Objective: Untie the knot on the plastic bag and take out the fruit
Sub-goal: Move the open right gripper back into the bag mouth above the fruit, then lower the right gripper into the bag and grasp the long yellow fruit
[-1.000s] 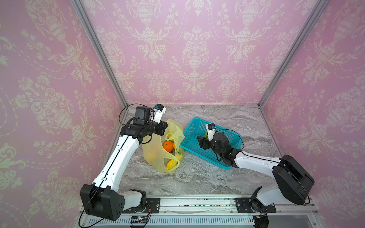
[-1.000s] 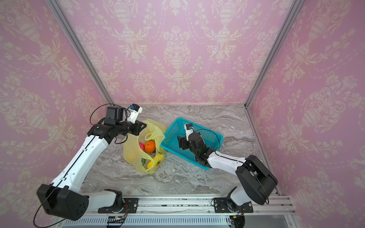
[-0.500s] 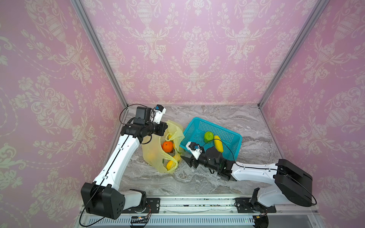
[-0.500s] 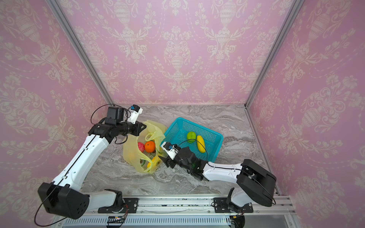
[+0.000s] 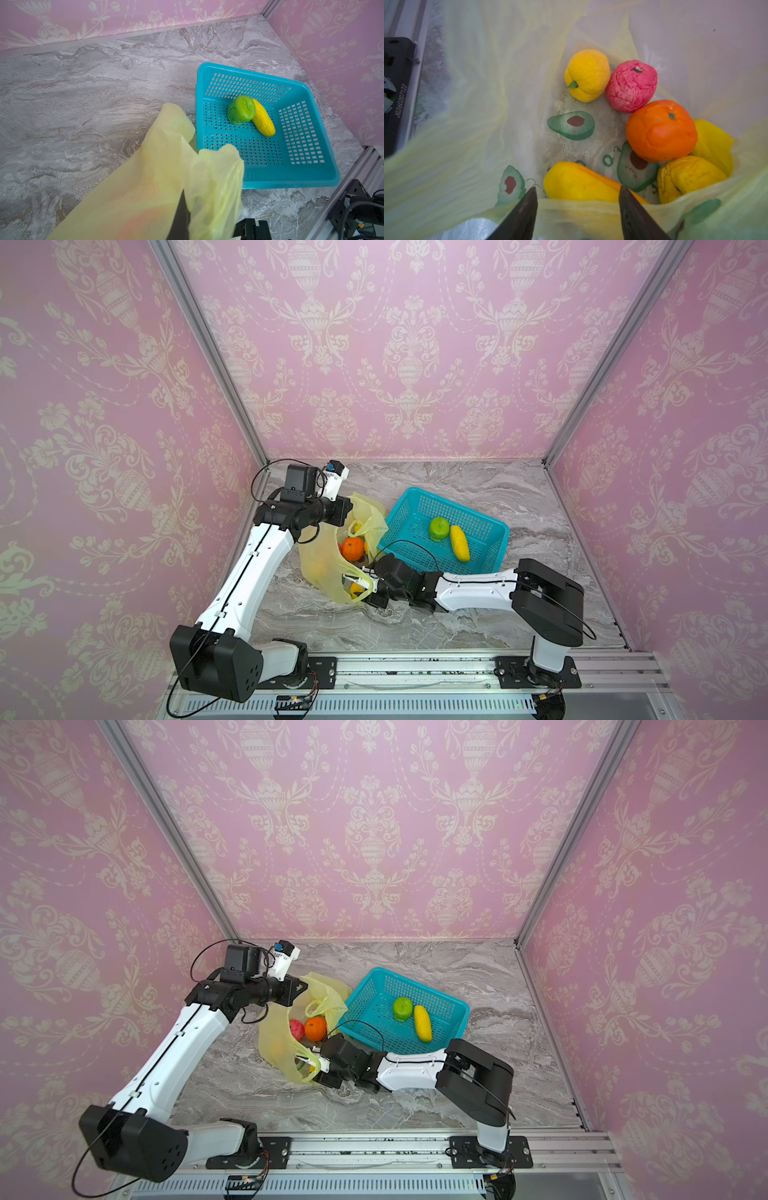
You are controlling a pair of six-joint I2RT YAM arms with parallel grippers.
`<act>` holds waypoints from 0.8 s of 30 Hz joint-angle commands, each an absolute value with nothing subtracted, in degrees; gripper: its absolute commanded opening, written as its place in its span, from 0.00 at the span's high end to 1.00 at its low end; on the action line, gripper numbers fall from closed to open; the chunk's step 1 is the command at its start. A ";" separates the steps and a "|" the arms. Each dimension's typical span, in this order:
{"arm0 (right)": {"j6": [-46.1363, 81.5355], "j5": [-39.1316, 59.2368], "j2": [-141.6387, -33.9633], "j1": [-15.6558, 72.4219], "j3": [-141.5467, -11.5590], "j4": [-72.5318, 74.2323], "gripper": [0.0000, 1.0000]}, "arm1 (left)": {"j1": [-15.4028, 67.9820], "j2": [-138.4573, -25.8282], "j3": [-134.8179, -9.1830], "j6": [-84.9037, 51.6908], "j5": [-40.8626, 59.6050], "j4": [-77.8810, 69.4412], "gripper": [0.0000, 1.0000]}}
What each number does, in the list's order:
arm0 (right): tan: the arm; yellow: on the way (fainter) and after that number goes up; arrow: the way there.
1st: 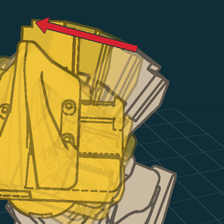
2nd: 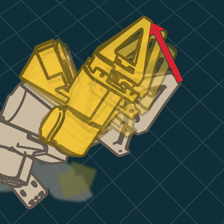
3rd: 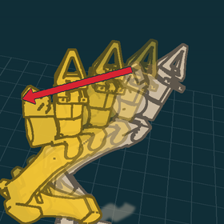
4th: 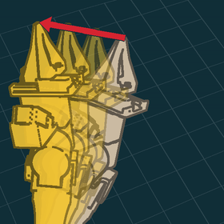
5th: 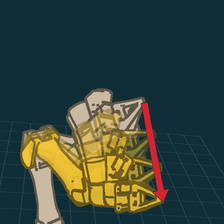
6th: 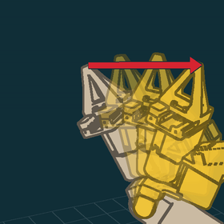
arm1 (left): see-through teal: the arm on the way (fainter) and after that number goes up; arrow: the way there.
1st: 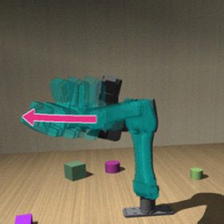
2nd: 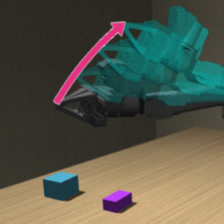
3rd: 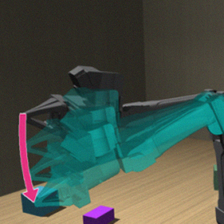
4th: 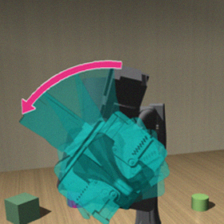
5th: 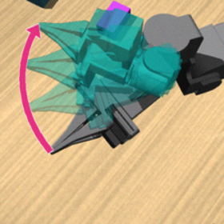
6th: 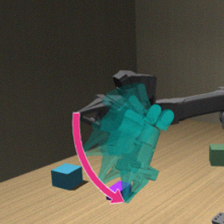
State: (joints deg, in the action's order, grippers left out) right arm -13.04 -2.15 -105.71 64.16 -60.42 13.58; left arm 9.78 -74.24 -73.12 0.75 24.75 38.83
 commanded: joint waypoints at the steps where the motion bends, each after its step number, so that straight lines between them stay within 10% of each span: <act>1: -14.22 -5.01 -108.15 64.16 -64.52 7.47 0.34 | 9.22 -72.87 -73.39 0.18 24.53 39.29 1.00; 24: -21.30 -19.34 -110.76 66.54 -67.76 -0.75 0.20 | 9.17 -72.53 -73.30 0.26 24.96 39.29 1.00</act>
